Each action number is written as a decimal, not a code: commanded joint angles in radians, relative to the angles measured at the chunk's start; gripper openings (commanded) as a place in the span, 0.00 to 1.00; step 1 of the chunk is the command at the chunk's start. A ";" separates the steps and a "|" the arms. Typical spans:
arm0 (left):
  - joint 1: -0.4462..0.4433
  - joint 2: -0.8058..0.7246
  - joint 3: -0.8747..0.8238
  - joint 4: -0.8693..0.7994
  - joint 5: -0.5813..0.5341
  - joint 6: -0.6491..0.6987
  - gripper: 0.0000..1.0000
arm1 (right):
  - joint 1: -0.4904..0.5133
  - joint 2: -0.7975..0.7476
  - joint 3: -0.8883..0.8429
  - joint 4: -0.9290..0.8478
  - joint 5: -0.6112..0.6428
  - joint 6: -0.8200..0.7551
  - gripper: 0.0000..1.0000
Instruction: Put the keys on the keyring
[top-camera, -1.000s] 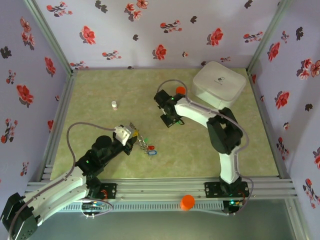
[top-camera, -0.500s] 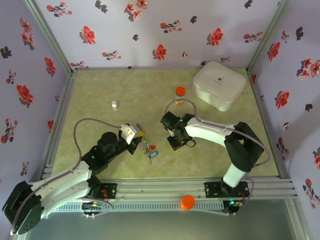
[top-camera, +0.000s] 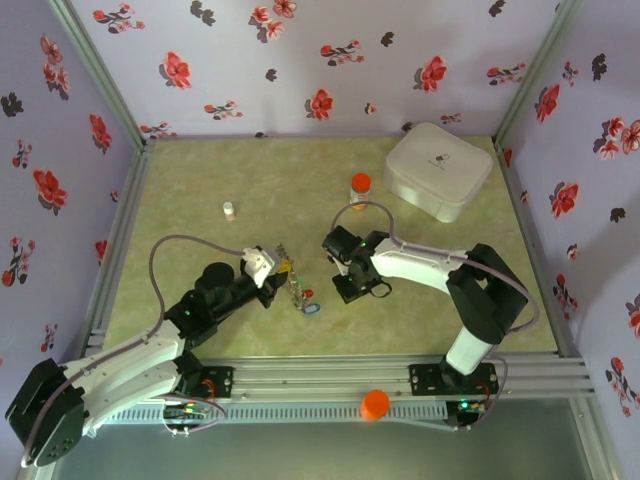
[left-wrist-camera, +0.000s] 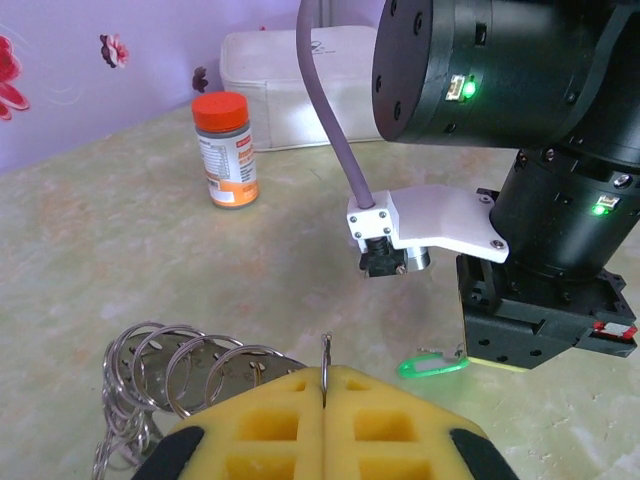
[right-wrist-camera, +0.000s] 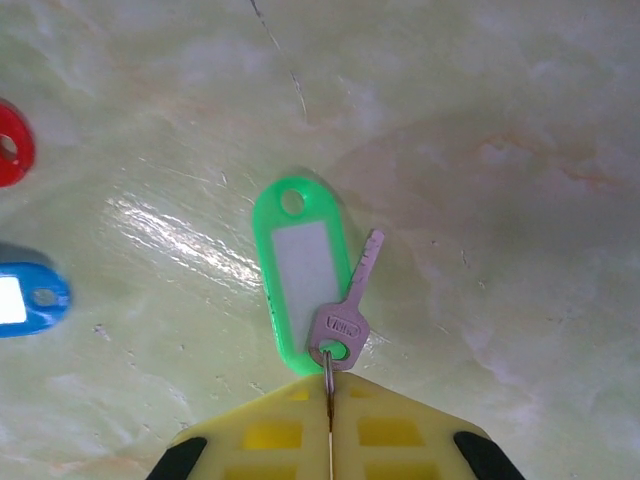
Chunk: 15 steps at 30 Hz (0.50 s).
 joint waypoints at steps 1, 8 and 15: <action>-0.011 -0.006 0.040 0.072 0.018 -0.002 0.00 | 0.007 0.009 -0.019 0.008 -0.017 0.019 0.08; -0.013 -0.012 0.032 0.074 0.019 -0.003 0.00 | 0.006 0.033 -0.024 0.011 -0.021 0.019 0.10; -0.016 -0.015 0.034 0.072 0.018 0.003 0.00 | 0.007 0.039 -0.023 0.009 -0.015 0.020 0.15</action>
